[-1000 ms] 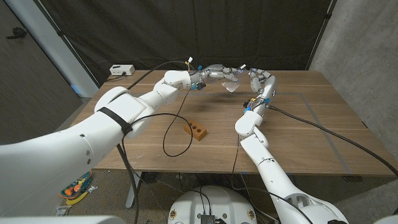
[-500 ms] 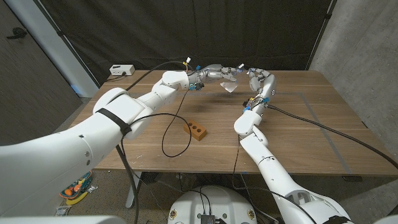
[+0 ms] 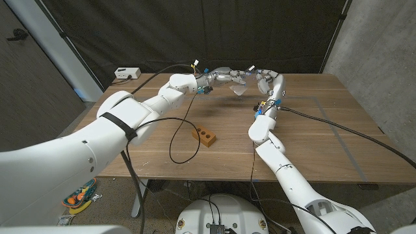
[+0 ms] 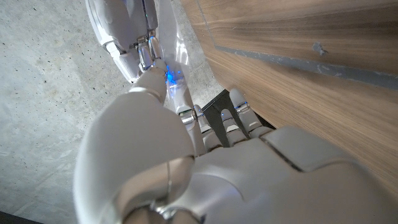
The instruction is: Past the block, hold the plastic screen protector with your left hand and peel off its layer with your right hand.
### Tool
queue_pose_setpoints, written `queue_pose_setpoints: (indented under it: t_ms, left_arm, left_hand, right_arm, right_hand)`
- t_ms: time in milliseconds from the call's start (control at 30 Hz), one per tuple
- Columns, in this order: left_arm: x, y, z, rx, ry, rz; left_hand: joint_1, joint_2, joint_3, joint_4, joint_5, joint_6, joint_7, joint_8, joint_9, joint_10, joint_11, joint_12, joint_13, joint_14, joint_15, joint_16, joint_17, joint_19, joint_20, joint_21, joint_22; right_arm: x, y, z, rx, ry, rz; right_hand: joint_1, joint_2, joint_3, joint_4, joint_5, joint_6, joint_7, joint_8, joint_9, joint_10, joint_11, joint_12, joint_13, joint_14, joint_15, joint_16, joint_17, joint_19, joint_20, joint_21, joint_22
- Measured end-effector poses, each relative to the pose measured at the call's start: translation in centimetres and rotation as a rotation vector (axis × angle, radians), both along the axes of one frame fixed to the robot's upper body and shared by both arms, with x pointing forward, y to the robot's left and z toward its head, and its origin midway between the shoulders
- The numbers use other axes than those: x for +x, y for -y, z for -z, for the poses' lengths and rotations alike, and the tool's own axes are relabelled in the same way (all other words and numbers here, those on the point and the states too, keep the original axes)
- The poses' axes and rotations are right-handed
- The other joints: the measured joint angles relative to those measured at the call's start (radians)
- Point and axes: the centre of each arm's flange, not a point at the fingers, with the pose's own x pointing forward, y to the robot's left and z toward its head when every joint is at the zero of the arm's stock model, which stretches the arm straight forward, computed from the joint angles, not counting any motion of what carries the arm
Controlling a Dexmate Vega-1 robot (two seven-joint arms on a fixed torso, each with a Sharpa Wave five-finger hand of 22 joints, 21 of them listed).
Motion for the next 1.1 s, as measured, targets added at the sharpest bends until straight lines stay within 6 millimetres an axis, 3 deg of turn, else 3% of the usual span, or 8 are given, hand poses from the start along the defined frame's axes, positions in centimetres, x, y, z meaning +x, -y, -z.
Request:
queue_pose_setpoints:
  t_ms: [33,333,600,1100]
  left_arm:
    - [0.0,0.0,0.0,0.0,0.0,0.0]
    - [0.3,0.1,-0.3,-0.002,-0.015,-0.027]
    - [0.8,0.3,-0.4,-0.009,-0.035,-0.059]
    - [0.9,0.6,-0.6,-0.013,-0.046,-0.07]
  left_hand:
    - [0.0,0.0,0.0,0.0,0.0,0.0,0.0,0.001,0.0,0.0,0.0,0.0,0.0,0.0,0.0,0.0,0.0,0.0,0.0,0.0,0.0]
    - [0.0,0.0,0.0,0.0,-0.002,0.0,0.0,0.004,0.0,0.0,0.0,0.0,0.0,0.0,0.0,0.0,0.0,0.0,0.0,0.0,0.0]
    - [0.0,0.0,0.0,0.0,-0.003,0.0,0.0,0.004,0.0,0.0,0.0,0.0,0.0,0.0,0.0,0.0,0.0,0.0,0.0,0.0,0.0]
    - [0.0,0.0,0.0,0.0,-0.003,0.0,0.0,0.007,0.005,0.0,0.0,0.0,0.0,0.0,0.0,0.0,0.0,0.0,0.0,0.0,0.0]
  right_arm:
    - [0.0,0.0,-0.1,-0.019,0.005,0.006]
    - [-0.5,-0.4,-0.1,-0.118,0.032,0.099]
    - [-1.0,-1.1,0.3,-0.224,0.047,0.203]
    - [-0.5,-1.8,1.1,-0.31,0.019,0.372]
  right_hand:
    - [-0.005,-0.005,0.007,-0.001,0.013,0.0,0.0,0.015,0.0,0.0,0.0,0.004,0.008,0.0,0.0,-0.001,0.0,0.0,0.0,0.0,0.0]
    - [-0.02,-0.027,0.016,0.0,0.079,0.0,0.0,0.037,0.0,0.011,-0.004,0.009,0.03,0.0,0.0,-0.008,0.0,0.0,0.0,0.0,0.005]
    - [-0.024,-0.033,0.025,0.0,0.096,0.0,0.0,0.05,0.0,0.011,-0.004,0.009,0.039,0.0,0.0,-0.008,0.0,0.0,0.0,0.0,0.005]
    - [-0.036,-0.045,0.037,0.004,0.118,0.006,-0.005,0.051,0.0,0.013,-0.013,0.014,0.059,0.0,0.0,-0.016,0.0,0.0,0.0,0.0,0.009]
